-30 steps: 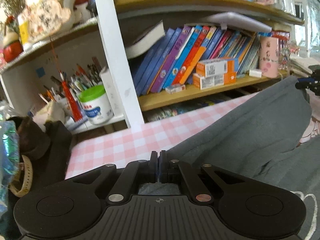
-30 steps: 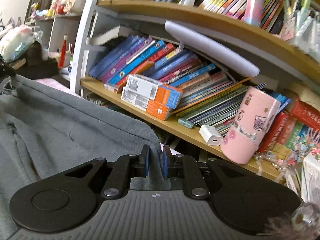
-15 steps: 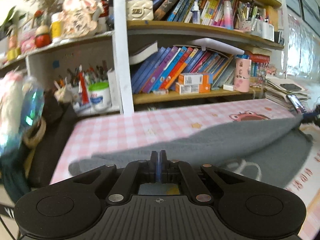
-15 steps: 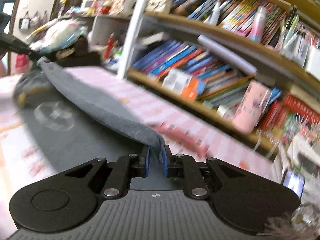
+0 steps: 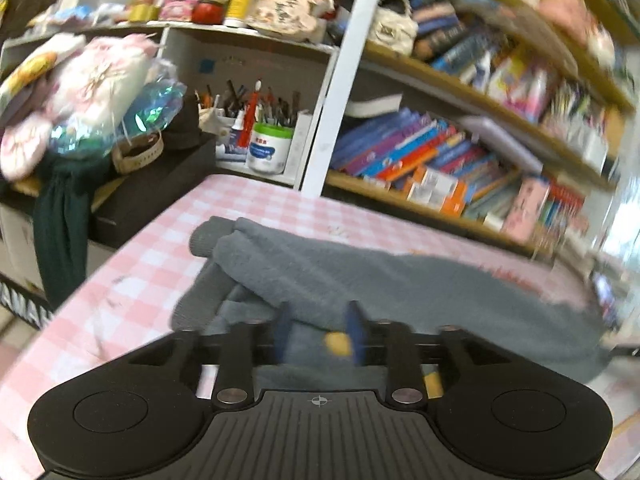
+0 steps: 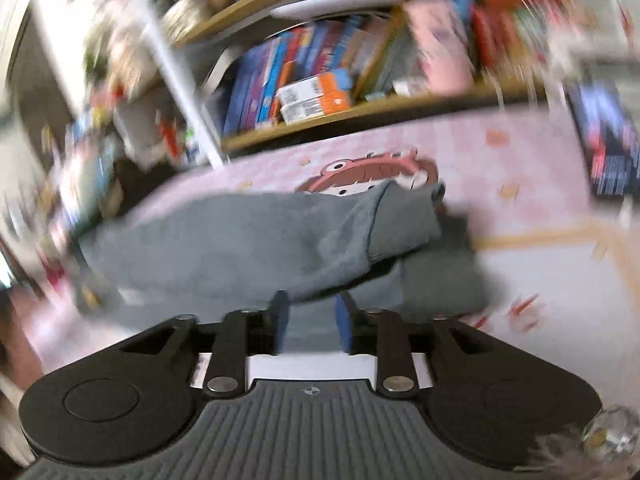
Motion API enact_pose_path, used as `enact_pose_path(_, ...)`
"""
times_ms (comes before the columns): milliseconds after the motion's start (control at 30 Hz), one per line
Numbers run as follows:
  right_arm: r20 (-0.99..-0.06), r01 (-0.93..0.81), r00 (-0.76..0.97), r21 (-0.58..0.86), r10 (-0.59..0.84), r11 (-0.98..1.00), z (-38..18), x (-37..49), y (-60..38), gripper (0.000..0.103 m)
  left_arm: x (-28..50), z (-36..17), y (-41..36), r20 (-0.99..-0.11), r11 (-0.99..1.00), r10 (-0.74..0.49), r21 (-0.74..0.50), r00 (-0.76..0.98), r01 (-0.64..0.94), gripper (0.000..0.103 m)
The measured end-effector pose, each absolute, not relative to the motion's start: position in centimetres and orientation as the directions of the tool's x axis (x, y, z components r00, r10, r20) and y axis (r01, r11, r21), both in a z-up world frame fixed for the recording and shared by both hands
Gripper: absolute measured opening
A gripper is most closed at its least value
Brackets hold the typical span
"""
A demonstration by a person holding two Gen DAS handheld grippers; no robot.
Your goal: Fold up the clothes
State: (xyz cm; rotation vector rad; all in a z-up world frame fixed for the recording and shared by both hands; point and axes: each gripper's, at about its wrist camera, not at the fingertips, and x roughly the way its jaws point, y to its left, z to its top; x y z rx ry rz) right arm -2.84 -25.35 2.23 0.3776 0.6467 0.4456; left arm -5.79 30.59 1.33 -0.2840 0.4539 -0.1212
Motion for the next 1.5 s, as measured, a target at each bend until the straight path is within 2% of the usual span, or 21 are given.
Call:
enact_pose_path(33,-0.468,-0.253,0.705,0.535,0.532,0.806,2.1,-2.4,-25.7,0.038,-5.7,1.3,30.5,-0.403,0.944,-0.189,-0.325,0.895,0.053,0.038)
enact_pose_path(167,-0.372,-0.172,0.687,0.751,0.624,0.637,1.1,-0.6,-26.8,0.044,-5.2,1.3,30.9,-0.372,0.897,-0.221,-0.440,0.902,0.038,0.038)
enact_pose_path(367,-0.476,-0.051,0.687,0.723,0.550,0.689,0.5,1.0,-27.1,0.049,-3.6,-0.4,33.2,-0.399,0.757,-0.253,-0.648,0.882,-0.076,0.039)
enact_pose_path(433,-0.475,-0.040,0.683,0.735,0.555,0.677,0.0,1.1,-27.4,0.049,-2.8,-1.2,33.6,-0.412,0.719,-0.263,-0.687,0.872,-0.108,0.039)
enact_pose_path(700,-0.478,-0.023,0.684,0.741,0.551,0.671,-0.3,2.2,-27.7,0.051,2.0,-3.6,34.6,-0.498,0.667,-0.201,-0.700,0.844,-0.254,0.038)
enact_pose_path(767,-0.477,-0.017,0.686,0.744,0.550,0.668,-0.3,2.6,-27.7,0.057,2.8,-3.8,34.4,-0.511,0.668,-0.188,-0.693,0.839,-0.272,0.039)
enact_pose_path(867,-0.474,-0.009,0.691,0.749,0.546,0.662,-0.3,3.0,-27.9,0.057,3.5,-3.8,33.9,-0.507,0.674,-0.172,-0.686,0.845,-0.274,0.037)
enact_pose_path(933,-0.469,-0.001,0.697,0.756,0.542,0.655,-0.5,3.0,-27.9,0.055,3.8,-3.7,33.7,-0.493,0.678,-0.170,-0.687,0.853,-0.262,0.028)
enact_pose_path(1000,-0.472,0.010,0.705,0.753,0.530,0.658,-0.6,3.0,-27.9,0.052,3.8,-3.2,33.7,-0.461,0.686,-0.186,-0.694,0.868,-0.221,0.006)
enact_pose_path(1067,-0.476,0.022,0.710,0.751,0.518,0.659,-0.7,3.0,-28.0,0.044,3.3,-2.0,33.6,-0.397,0.681,-0.210,-0.715,0.893,-0.157,0.005)
enact_pose_path(1167,-0.473,0.035,0.716,0.759,0.514,0.650,-0.8,2.9,-28.2,0.044,1.2,0.6,33.2,-0.273,0.687,-0.246,-0.726,0.930,-0.031,0.004)
enact_pose_path(1300,-0.465,0.051,0.728,0.770,0.504,0.636,-0.9,2.7,-28.2,0.044,-3.3,2.2,33.7,-0.078,0.578,-0.308,-0.807,0.948,0.121,0.004)
enact_pose_path(1400,-0.460,0.062,0.741,0.773,0.490,0.632,-1.0,2.8,-28.1,0.044,-4.8,0.8,34.3,-0.098,0.542,-0.309,-0.835,0.946,0.091,0.004)
enact_pose_path(1500,-0.465,0.075,0.748,0.769,0.474,0.635,-1.0,3.0,-27.9,0.041,-5.0,-1.7,34.9,-0.224,0.551,-0.284,-0.834,0.932,-0.033,0.004)
